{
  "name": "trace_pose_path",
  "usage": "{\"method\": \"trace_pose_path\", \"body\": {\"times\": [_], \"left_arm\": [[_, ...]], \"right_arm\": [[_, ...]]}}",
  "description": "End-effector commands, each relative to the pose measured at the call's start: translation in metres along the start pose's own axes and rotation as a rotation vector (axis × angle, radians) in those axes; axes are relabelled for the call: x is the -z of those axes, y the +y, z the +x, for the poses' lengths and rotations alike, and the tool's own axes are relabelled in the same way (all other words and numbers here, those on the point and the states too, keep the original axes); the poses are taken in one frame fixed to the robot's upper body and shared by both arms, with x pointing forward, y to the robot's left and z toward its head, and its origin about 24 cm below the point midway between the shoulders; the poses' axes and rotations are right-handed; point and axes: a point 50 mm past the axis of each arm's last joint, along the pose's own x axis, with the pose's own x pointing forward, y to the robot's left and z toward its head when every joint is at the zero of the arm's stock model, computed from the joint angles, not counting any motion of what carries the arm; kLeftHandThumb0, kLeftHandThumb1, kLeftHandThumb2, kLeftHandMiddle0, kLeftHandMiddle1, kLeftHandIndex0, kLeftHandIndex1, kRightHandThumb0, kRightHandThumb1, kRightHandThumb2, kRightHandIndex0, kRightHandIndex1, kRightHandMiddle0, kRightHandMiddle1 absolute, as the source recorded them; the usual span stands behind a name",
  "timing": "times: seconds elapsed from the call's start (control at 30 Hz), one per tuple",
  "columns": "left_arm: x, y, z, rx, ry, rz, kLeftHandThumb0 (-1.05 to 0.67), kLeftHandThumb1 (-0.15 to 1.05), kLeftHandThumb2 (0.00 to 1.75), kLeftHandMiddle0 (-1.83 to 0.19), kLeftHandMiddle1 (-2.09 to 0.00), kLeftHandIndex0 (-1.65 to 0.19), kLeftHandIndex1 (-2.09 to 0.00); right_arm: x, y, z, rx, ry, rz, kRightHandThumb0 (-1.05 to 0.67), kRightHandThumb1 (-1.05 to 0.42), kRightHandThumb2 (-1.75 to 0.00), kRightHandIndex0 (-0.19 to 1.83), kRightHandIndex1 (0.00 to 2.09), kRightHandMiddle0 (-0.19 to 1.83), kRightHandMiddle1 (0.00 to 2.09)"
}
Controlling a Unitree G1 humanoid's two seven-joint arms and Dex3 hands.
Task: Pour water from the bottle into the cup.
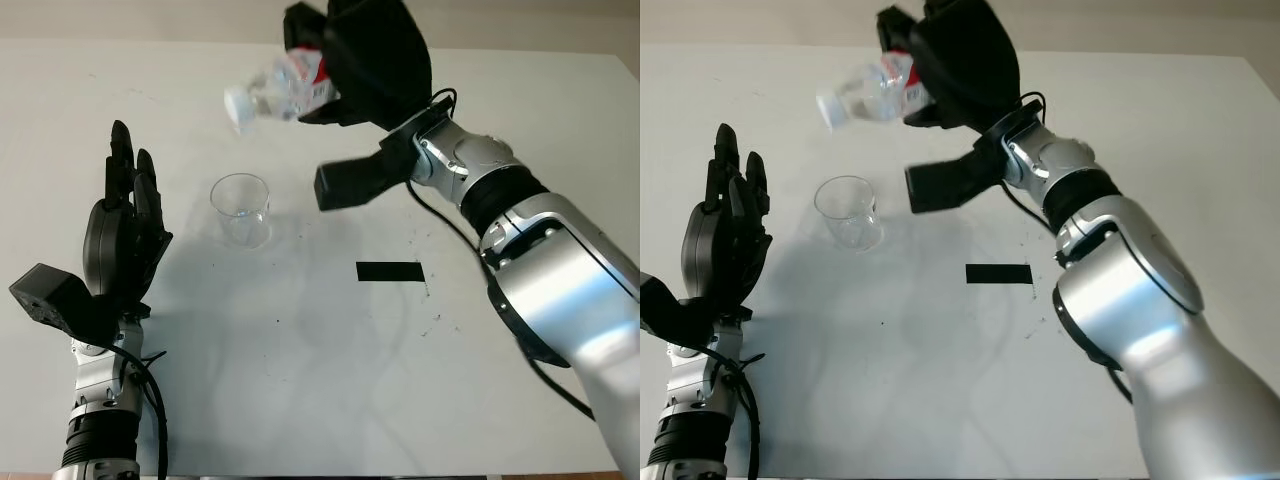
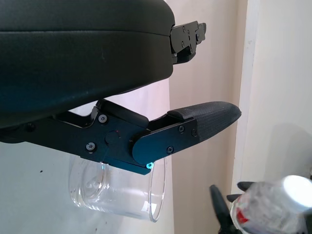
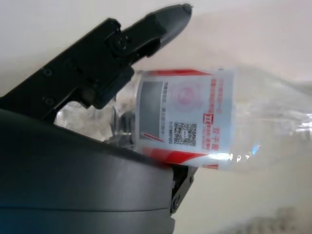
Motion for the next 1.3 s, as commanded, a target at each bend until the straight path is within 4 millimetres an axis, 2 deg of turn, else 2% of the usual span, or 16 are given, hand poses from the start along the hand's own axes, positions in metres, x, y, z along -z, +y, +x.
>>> {"method": "trace_pose_path", "body": {"times": [0.0, 0.1, 0.23, 0.37, 0.57, 0.83, 1.0, 1.27], "left_arm": [[0.008, 0.0, -0.007, -0.011, 0.028, -0.015, -0.71, 1.05, 0.72, 0.19, 0.0, 0.19, 0.0], [0.008, 0.001, -0.008, -0.008, 0.026, -0.019, -0.71, 1.05, 0.72, 0.19, 0.0, 0.19, 0.0], [0.008, 0.004, -0.009, -0.003, 0.026, -0.017, -0.71, 1.05, 0.72, 0.19, 0.0, 0.19, 0.0], [0.008, 0.005, -0.009, 0.0, 0.03, -0.02, -0.7, 1.05, 0.73, 0.19, 0.0, 0.19, 0.0], [0.008, 0.005, -0.009, 0.01, 0.037, -0.025, -0.7, 1.05, 0.74, 0.19, 0.0, 0.19, 0.0], [0.009, 0.004, -0.009, 0.02, 0.053, -0.033, -0.7, 1.05, 0.74, 0.19, 0.0, 0.19, 0.0], [0.01, 0.002, -0.008, 0.023, 0.062, -0.039, -0.71, 1.05, 0.73, 0.19, 0.0, 0.19, 0.0], [0.008, 0.003, -0.007, 0.027, 0.055, -0.034, -0.71, 1.05, 0.75, 0.19, 0.0, 0.19, 0.0]], "right_arm": [[0.005, -0.001, -0.001, 0.012, 0.109, 0.212, -0.38, -1.05, -0.31, 1.35, 2.09, 1.06, 2.09], [0.021, 0.0, -0.008, -0.017, 0.247, 0.466, -0.36, -1.05, -0.37, 1.27, 2.09, 1.01, 2.09], [0.041, 0.007, -0.025, -0.076, 0.372, 0.768, -0.36, -1.05, -0.4, 1.26, 2.09, 1.0, 2.09], [0.055, 0.016, -0.047, -0.146, 0.436, 0.971, -0.35, -1.05, -0.42, 1.28, 2.09, 0.99, 2.09], [0.062, 0.021, -0.083, -0.252, 0.444, 0.991, -0.34, -1.05, -0.44, 1.27, 2.09, 1.01, 2.09], [0.056, 0.009, -0.12, -0.321, 0.443, 0.995, -0.35, -1.05, -0.43, 1.21, 2.09, 0.92, 2.09], [0.053, 0.004, -0.139, -0.333, 0.396, 0.979, -0.33, -1.05, -0.45, 1.18, 2.09, 0.86, 2.09], [0.045, 0.006, -0.158, -0.342, 0.452, 1.016, -0.38, -1.05, -0.45, 1.15, 2.09, 0.85, 2.09]]}}
